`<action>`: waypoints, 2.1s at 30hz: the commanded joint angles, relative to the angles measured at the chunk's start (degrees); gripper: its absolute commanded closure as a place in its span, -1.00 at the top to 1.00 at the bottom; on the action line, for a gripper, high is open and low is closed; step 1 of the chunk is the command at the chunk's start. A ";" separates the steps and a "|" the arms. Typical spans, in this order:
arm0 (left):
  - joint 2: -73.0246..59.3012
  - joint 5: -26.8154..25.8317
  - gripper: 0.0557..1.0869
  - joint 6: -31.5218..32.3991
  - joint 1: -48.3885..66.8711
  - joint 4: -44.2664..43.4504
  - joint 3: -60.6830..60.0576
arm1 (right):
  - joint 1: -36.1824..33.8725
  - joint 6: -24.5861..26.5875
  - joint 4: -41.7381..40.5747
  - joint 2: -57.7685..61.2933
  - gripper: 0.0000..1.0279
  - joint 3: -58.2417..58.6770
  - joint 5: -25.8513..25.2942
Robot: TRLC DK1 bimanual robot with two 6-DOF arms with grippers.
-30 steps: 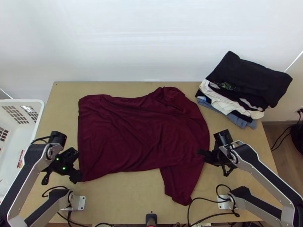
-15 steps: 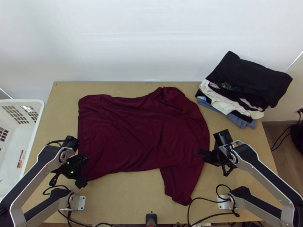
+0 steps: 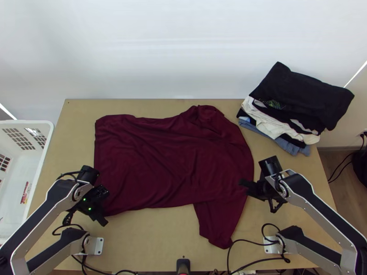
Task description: Fold the t-shirt
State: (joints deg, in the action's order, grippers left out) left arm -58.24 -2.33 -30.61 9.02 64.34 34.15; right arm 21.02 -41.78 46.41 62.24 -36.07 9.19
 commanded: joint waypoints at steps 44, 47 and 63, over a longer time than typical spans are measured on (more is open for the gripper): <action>-9.61 8.48 -0.93 39.58 -19.47 -49.22 54.35 | -9.77 43.10 -44.22 17.04 -0.95 -63.24 -16.05; -12.34 8.66 -0.93 40.98 -19.30 -47.99 58.92 | -11.26 40.55 -37.01 23.19 -0.95 -73.70 -14.99; -20.07 9.71 -0.93 46.69 -20.79 -43.95 78.52 | -20.14 21.83 -25.50 30.84 -0.95 -96.99 3.38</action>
State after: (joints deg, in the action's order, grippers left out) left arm -80.73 5.06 14.61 -9.69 22.57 108.42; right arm 3.11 -18.11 24.73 99.24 -131.31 13.91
